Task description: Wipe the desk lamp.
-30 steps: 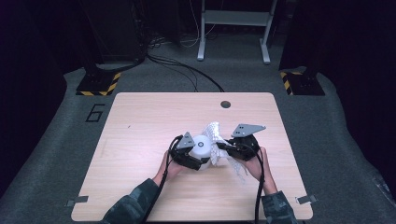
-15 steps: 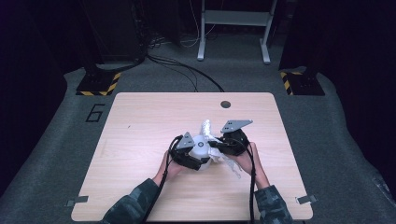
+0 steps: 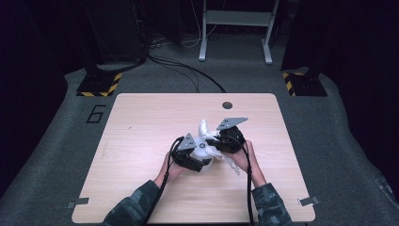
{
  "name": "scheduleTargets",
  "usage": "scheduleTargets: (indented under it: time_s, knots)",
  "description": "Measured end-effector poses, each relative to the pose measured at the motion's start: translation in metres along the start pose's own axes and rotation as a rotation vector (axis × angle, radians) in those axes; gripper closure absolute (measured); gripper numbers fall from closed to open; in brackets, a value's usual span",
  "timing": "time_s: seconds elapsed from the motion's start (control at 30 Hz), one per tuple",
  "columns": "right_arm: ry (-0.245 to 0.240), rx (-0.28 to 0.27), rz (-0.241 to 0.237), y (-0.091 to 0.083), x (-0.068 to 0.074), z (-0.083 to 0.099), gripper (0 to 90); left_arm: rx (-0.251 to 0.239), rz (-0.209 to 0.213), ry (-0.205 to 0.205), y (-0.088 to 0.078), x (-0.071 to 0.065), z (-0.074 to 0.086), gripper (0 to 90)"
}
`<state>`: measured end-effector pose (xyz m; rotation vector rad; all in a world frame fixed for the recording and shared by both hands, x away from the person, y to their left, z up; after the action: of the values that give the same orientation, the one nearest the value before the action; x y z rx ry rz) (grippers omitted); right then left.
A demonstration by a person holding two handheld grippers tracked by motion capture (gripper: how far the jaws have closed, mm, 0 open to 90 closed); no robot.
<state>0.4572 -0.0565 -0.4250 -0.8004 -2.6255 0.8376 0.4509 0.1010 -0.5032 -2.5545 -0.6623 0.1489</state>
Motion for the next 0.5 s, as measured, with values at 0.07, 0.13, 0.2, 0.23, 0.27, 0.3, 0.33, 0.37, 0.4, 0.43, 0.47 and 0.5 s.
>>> scheduleTargets:
  time_s: [0.07,0.13,0.2,0.23,0.27,0.3,0.33,0.37,0.4,0.43,0.47,0.5]
  knots:
    - [-0.004,-0.003,0.002,0.003,0.000,-0.002,84.3,-0.001,0.001,0.000,0.000,0.000,0.000,8.6]
    - [0.011,-0.008,0.002,0.006,0.000,-0.004,84.3,-0.002,0.001,0.000,0.000,0.000,0.000,8.6]
    - [0.009,-0.006,-0.001,0.009,0.000,-0.005,84.3,-0.004,0.001,-0.002,0.000,0.000,0.000,8.6]
    - [0.009,-0.009,-0.003,0.011,0.001,-0.007,84.4,-0.004,0.003,-0.002,0.000,0.000,0.000,8.6]
    - [0.004,-0.007,-0.006,0.012,0.001,-0.007,84.4,-0.004,0.003,-0.001,0.000,0.000,0.000,8.6]
    - [0.005,-0.008,-0.008,0.014,0.002,-0.008,84.4,-0.004,0.002,-0.001,0.000,0.000,0.000,8.6]
    - [0.004,-0.007,-0.013,0.015,0.003,-0.009,84.5,-0.005,0.002,-0.002,0.000,0.000,0.000,8.6]
    - [0.017,-0.006,-0.022,0.017,0.005,-0.010,84.5,-0.006,0.002,-0.002,0.000,0.000,0.000,8.6]
    - [0.005,-0.011,-0.031,0.019,0.005,-0.011,84.5,-0.008,0.003,-0.011,0.000,-0.001,0.000,8.6]
    - [0.005,-0.010,-0.035,0.020,0.007,-0.012,84.5,-0.003,0.002,0.002,0.000,0.000,0.000,8.6]
    - [0.003,-0.011,-0.040,0.022,0.008,-0.012,84.5,-0.001,0.002,0.004,0.000,0.000,0.000,8.6]
    - [0.007,-0.007,-0.045,0.022,0.010,-0.013,84.6,-0.001,0.002,0.005,0.000,0.000,0.000,8.6]
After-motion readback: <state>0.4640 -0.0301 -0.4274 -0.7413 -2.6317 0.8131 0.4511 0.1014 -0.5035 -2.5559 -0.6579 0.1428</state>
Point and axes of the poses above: each handheld gripper's, and its own axes: y roughly forward along the jaws, z roughly out of its underside, x roughly to its left, the point moved 3 cm from there along y, roughly forward along the jaws, and after that the axes turned 2 degrees about y, right-handed, at the moved point
